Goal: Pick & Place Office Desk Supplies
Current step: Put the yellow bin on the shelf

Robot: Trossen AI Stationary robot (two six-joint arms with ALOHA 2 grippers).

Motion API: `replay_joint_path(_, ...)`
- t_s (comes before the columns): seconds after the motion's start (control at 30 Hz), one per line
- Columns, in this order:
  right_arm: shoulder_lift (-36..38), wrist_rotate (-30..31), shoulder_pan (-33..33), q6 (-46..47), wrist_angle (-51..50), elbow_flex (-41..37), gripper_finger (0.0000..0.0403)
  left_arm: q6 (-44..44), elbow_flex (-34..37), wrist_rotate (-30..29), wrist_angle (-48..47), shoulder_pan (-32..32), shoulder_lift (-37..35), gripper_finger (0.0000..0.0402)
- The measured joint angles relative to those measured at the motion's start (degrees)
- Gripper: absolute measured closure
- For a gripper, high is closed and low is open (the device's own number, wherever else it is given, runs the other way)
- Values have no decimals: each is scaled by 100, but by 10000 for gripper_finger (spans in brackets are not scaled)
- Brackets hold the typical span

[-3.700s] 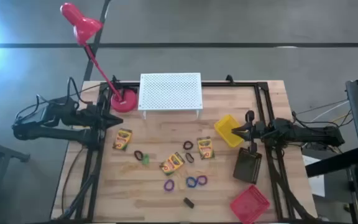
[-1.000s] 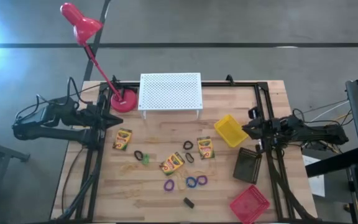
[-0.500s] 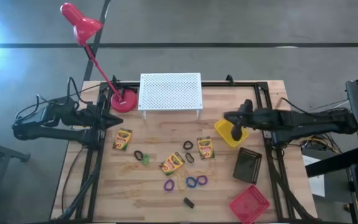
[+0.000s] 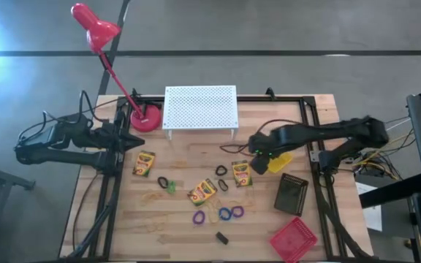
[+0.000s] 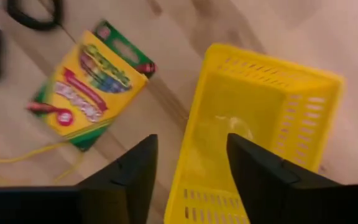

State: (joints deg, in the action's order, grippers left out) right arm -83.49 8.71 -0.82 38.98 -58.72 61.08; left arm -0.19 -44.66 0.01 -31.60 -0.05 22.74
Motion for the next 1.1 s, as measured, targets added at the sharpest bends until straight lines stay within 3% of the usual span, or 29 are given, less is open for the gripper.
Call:
replay_joint_path(0.17, -766, -48, -193, -305, -6, 74, 185, 2, -1, -1, -1, 1, 0, 374)
replay_joint_path(0.33, -1243, -178, -387, -663, -60, -6, 203, 2, -1, -2, 0, 1, 0, 374)
replay_joint_path(0.5, -1506, -438, -454, -1017, -48, -37, 271, 3, -2, 0, 0, 2, 0, 374)
replay_joint_path(0.63, -1548, -1132, -431, -1266, -72, 70, 362, 4, -2, 0, -1, 0, 0, 374)
replay_joint_path(0.7, -1448, -1580, -404, -1449, -124, 221, 383, 4, -1, -1, 1, 1, -1, 374)
replay_joint_path(0.8, -1148, -2295, -404, -1795, -227, 679, 392, 9, -2, 0, -1, 2, 0, 374)
replay_joint_path(0.93, -660, -2643, -390, -2551, -232, 1653, 394, 22, -1, -1, 1, 2, 0, 374)
replay_joint_path(1.0, -534, -2451, -382, -2896, -92, 2289, 394, 22, -2, 0, -1, 2, 0, 374)
replay_joint_path(1.1, -639, -1479, -435, -3599, 264, 3311, 394, 22, -2, 0, -1, 1, 0, 374)
